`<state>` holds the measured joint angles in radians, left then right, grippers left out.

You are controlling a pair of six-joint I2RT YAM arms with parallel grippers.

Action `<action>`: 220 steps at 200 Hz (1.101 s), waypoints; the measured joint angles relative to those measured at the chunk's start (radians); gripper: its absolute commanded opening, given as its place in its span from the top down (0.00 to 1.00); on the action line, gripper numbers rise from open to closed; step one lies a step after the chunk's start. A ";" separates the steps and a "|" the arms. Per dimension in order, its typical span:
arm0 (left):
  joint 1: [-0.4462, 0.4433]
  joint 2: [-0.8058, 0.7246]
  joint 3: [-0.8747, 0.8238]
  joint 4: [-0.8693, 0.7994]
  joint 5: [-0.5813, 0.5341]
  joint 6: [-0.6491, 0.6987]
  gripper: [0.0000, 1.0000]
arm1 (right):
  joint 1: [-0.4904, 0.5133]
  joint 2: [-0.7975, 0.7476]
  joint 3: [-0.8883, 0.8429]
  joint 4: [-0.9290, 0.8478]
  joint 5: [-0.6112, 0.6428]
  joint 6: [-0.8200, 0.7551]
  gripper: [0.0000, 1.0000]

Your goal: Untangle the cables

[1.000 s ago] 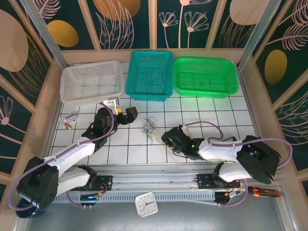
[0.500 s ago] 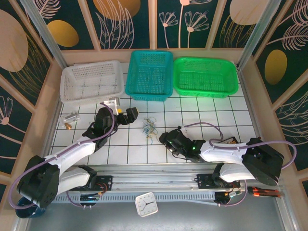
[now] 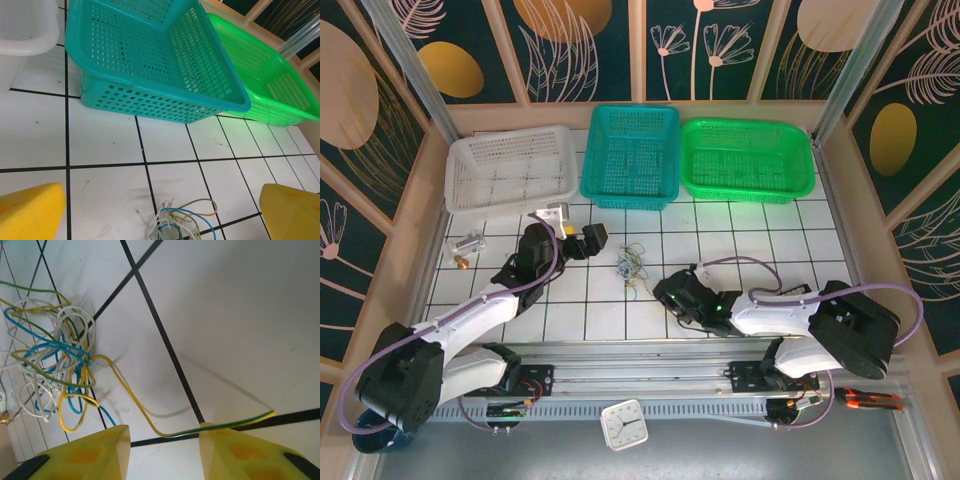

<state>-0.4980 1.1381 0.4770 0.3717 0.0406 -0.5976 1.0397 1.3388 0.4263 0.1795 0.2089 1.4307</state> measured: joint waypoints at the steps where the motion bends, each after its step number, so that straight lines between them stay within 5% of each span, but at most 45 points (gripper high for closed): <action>1: 0.000 0.000 0.000 0.000 0.000 0.000 0.01 | -0.001 0.000 0.000 0.001 0.000 0.000 0.61; 72: 0.000 0.002 0.000 0.001 0.003 -0.006 0.01 | -0.055 0.036 0.000 0.028 -0.001 -0.016 0.68; 114: 0.000 0.011 0.000 0.003 0.003 -0.007 0.01 | -0.077 0.085 0.001 0.059 -0.015 -0.050 1.00; 220: 0.000 0.050 0.049 -0.007 0.080 0.014 0.01 | -0.083 0.023 0.315 -0.068 0.014 -0.512 1.00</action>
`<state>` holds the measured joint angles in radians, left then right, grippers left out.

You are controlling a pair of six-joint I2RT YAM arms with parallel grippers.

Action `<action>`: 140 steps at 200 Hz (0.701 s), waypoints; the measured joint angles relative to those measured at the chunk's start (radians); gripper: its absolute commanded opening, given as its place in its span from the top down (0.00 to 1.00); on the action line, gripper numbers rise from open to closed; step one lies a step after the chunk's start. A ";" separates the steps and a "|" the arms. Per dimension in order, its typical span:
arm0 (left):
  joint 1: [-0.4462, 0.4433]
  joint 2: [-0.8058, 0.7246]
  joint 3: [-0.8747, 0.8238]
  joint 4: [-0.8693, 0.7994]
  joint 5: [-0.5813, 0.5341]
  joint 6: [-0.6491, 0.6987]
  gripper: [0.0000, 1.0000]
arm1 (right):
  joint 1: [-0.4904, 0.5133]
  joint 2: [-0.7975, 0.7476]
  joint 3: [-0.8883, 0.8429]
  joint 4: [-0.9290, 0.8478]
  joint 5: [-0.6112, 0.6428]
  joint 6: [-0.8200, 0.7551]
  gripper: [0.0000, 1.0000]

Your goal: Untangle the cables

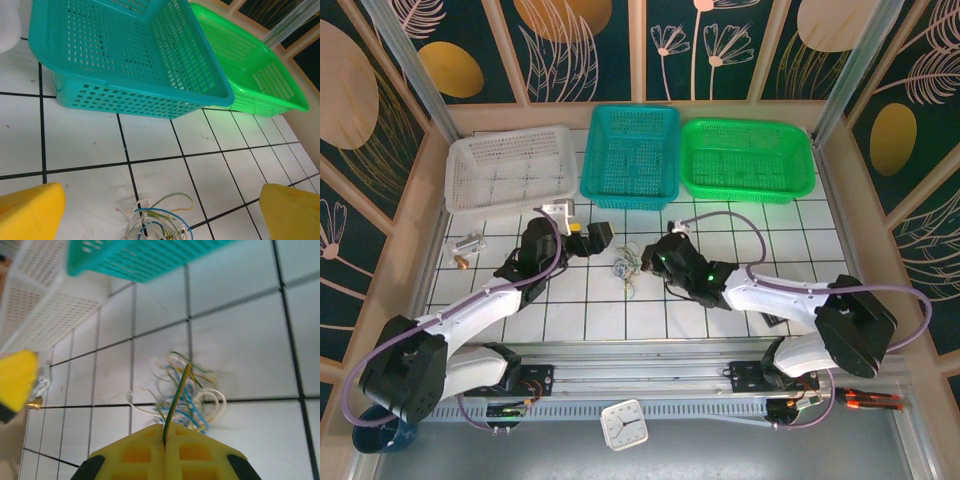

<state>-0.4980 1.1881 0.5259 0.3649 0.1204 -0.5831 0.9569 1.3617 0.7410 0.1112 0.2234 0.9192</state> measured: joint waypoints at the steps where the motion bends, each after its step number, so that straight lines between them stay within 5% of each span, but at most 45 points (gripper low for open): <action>1: 0.000 0.001 0.000 0.000 0.001 0.000 0.01 | 0.000 0.000 0.003 -0.002 0.000 -0.003 1.00; 140: -0.072 0.050 -0.048 0.028 0.037 0.006 0.01 | 0.000 -0.030 0.246 -0.126 -0.023 -0.246 1.00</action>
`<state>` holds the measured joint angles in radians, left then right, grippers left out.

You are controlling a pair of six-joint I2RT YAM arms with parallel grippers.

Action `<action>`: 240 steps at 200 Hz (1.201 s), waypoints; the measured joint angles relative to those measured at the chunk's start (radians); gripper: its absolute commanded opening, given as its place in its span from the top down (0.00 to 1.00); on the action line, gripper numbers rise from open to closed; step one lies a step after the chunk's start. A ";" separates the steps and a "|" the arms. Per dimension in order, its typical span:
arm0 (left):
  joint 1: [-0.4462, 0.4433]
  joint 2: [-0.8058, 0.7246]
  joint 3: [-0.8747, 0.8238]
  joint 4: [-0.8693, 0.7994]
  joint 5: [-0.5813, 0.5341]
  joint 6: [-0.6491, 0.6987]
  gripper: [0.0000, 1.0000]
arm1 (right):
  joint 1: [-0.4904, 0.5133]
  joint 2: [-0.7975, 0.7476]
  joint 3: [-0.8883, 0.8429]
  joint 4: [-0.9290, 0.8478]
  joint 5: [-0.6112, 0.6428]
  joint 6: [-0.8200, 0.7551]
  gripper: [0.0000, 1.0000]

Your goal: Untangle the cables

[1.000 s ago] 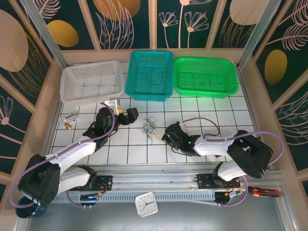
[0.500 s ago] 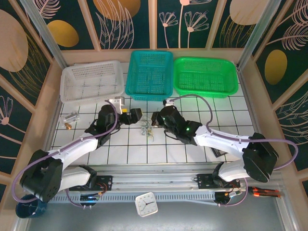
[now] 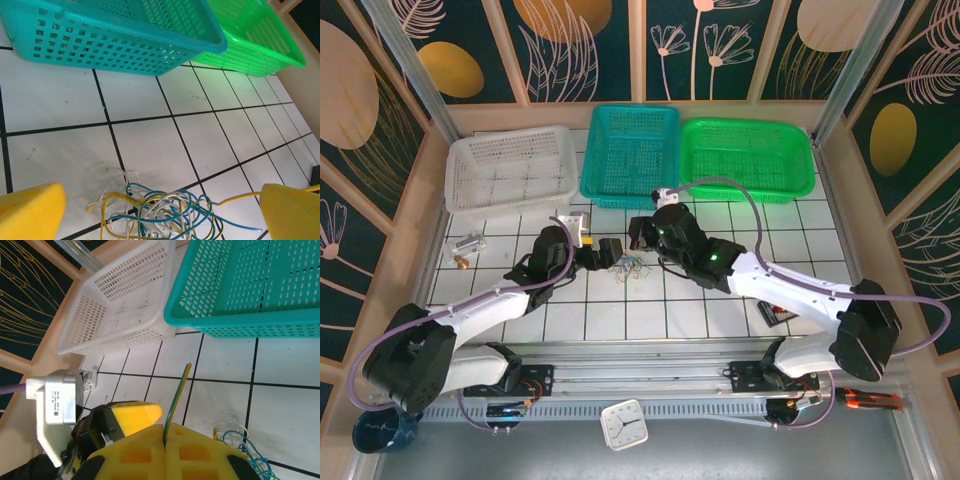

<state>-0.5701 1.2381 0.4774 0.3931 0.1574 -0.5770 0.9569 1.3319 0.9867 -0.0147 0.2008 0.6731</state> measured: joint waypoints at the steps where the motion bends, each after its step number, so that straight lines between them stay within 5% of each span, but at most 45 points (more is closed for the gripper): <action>1: 0.000 0.000 -0.001 0.000 0.000 0.000 0.01 | 0.000 0.000 0.000 0.000 0.000 -0.001 1.00; 126: -0.111 0.084 -0.008 0.068 -0.017 0.061 0.01 | -0.002 -0.043 0.073 -0.021 -0.005 -0.047 1.00; 240: -0.117 0.237 0.009 0.122 -0.148 0.001 0.01 | -0.003 -0.060 0.073 -0.024 -0.054 -0.043 1.00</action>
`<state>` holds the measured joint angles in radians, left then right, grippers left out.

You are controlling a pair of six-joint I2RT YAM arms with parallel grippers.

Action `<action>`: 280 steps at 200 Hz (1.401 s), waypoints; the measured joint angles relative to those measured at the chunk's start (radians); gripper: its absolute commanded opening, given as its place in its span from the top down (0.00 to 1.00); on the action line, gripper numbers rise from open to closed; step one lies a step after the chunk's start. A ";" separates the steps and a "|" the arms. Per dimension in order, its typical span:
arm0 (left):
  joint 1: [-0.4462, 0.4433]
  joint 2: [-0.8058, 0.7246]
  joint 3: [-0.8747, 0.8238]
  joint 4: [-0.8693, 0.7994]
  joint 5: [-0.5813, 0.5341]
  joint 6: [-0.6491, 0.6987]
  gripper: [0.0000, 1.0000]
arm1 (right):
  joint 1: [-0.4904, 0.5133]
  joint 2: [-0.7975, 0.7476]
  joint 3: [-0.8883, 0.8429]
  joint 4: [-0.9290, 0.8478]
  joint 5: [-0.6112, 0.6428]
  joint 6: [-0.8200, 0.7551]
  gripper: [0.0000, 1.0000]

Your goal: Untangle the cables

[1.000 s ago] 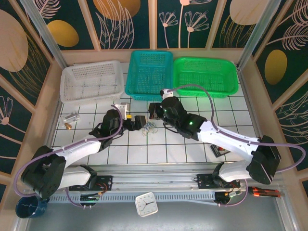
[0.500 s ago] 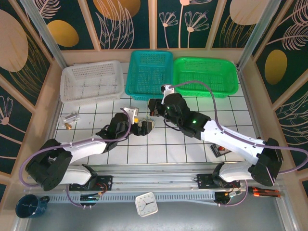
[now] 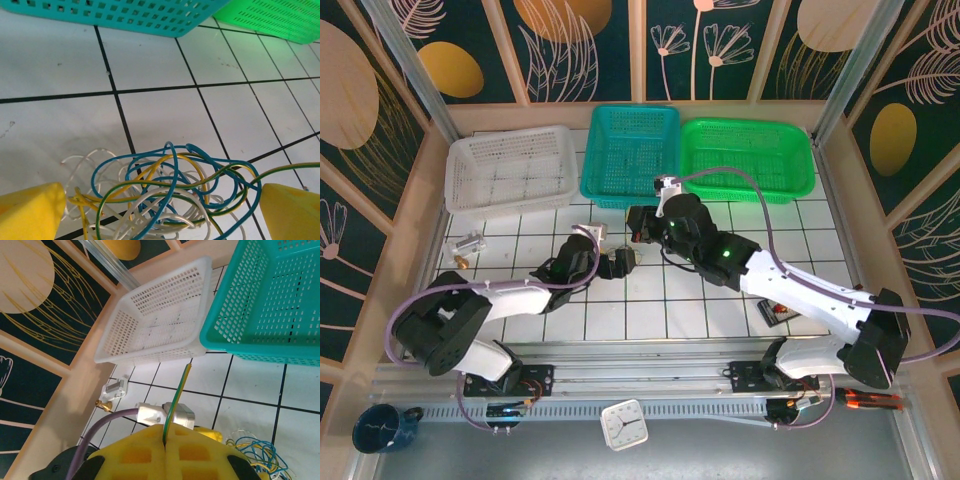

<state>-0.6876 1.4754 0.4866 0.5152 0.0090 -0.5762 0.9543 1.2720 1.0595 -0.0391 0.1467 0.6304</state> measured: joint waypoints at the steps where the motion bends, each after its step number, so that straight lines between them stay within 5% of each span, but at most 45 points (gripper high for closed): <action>1: 0.000 0.001 0.000 0.000 -0.001 -0.001 0.01 | 0.000 0.000 0.000 0.000 0.000 0.000 1.00; 130: 0.000 0.033 -0.051 0.016 -0.025 -0.020 0.01 | -0.135 -0.099 0.204 -0.014 -0.040 -0.055 1.00; 221: 0.000 -0.202 -0.030 -0.078 0.009 -0.021 0.01 | -0.674 -0.110 0.216 -0.068 -0.121 -0.075 1.00; 280: 0.000 -0.268 0.018 -0.138 0.027 -0.029 0.01 | -0.931 0.131 0.241 -0.018 -0.187 -0.072 1.00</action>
<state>-0.6876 1.2072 0.5045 0.3771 0.0360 -0.6048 0.0231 1.4033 1.3003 -0.0574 -0.0406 0.5583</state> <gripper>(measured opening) 0.989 0.052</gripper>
